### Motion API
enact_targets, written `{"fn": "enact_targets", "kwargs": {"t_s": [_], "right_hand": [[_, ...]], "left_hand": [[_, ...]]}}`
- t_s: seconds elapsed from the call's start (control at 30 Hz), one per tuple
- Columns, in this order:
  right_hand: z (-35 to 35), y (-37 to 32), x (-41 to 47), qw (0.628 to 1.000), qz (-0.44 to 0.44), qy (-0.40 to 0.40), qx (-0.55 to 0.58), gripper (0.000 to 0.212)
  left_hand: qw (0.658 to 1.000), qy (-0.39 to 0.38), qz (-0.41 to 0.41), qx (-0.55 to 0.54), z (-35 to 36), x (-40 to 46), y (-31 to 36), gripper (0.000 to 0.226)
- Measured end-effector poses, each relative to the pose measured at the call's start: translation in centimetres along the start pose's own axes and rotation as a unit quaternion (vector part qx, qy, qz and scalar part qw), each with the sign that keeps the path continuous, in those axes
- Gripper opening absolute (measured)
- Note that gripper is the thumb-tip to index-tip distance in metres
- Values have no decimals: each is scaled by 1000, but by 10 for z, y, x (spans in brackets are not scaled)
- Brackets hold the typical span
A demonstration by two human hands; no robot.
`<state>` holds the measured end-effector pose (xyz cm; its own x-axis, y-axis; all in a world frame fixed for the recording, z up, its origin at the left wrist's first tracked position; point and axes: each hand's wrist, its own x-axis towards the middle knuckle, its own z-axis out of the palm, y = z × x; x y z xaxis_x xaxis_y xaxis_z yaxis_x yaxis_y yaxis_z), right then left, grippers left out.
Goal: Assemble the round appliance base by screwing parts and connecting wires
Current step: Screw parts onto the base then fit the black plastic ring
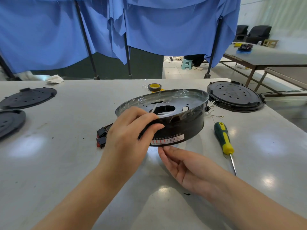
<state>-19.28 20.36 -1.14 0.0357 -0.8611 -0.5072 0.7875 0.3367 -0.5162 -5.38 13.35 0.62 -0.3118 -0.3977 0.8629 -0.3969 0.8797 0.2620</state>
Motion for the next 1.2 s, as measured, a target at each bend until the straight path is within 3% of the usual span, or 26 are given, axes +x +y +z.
{"fn": "enact_targets", "kwargs": {"t_s": [0.37, 0.5, 0.63, 0.87, 1.0, 1.2], "right_hand": [[0, -6, -2, 999, 44, 7, 7, 15], [-4, -10, -11, 997, 62, -12, 37, 44], [-7, -9, -18, 994, 79, -46, 67, 54], [-8, -5, -19, 993, 71, -83, 33, 82], [-8, -6, -17, 994, 70, -78, -4, 67], [-7, -1, -14, 997, 50, -43, -31, 41]], "left_hand": [[1000, -27, 12, 8, 0, -1, 3, 15], [998, -63, 30, 6, 1, -1, 4, 11], [989, -141, 49, -9, 2, -3, 6, 8], [979, -199, -5, -45, -7, 0, 7, 16], [975, -210, -21, -62, -8, 1, 8, 19], [978, -148, -92, -112, -8, 7, 5, 17]]}}
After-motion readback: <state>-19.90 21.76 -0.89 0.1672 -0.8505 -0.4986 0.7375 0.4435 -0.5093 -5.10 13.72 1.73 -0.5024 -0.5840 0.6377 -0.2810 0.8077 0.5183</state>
